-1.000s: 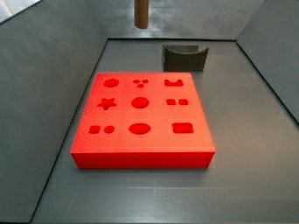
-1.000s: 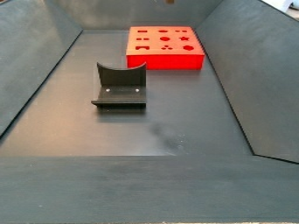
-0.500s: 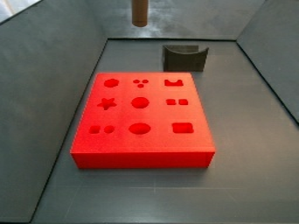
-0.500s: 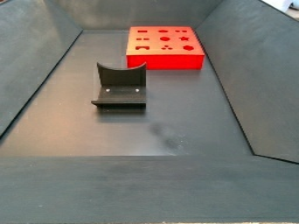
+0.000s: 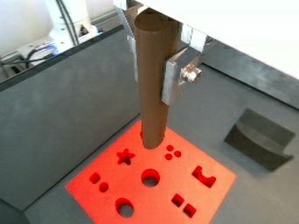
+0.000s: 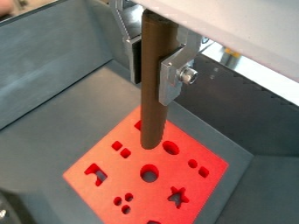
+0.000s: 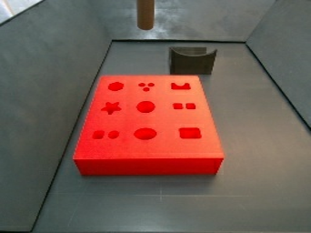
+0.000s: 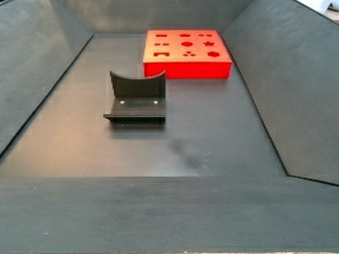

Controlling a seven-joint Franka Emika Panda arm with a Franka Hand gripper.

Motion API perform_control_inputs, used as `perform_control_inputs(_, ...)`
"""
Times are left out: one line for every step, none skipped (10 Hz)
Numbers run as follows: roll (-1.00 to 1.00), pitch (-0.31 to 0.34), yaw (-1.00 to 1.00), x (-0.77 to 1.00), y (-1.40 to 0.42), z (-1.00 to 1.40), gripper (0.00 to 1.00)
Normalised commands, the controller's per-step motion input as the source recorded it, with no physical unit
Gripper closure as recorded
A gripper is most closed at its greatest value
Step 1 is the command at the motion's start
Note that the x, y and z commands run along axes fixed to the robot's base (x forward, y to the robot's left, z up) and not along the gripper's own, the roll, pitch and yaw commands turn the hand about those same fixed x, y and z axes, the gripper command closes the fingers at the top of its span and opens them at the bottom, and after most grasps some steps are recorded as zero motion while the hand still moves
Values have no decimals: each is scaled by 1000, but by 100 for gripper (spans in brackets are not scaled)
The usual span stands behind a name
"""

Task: Pick up the oval object. Move up. Move to above the board. Insert the oval object.
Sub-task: Insert the oval object.

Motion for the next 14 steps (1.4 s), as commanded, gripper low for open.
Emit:
perform_control_inputs(0, 0, -1000, 0, 0, -103, 100)
perform_control_inputs(0, 0, -1000, 0, 0, -100, 100)
perform_control_inputs(0, 0, -1000, 0, 0, -106, 100)
perform_control_inputs(0, 0, -1000, 0, 0, -103, 100)
perform_control_inputs(0, 0, -1000, 0, 0, -109, 100)
perform_control_inputs(0, 0, -1000, 0, 0, -111, 100)
perform_control_inputs(0, 0, -1000, 0, 0, -111, 100)
perform_control_inputs(0, 0, -1000, 0, 0, -109, 100)
perform_control_inputs(0, 0, -1000, 0, 0, -114, 100)
perform_control_inputs(0, 0, -1000, 0, 0, -126, 100)
perform_control_inputs(0, 0, -1000, 0, 0, -137, 100)
perform_control_inputs(0, 0, -1000, 0, 0, -151, 100)
perform_control_inputs(0, 0, -1000, 0, 0, -160, 100)
perform_control_inputs(0, 0, -1000, 0, 0, -183, 100)
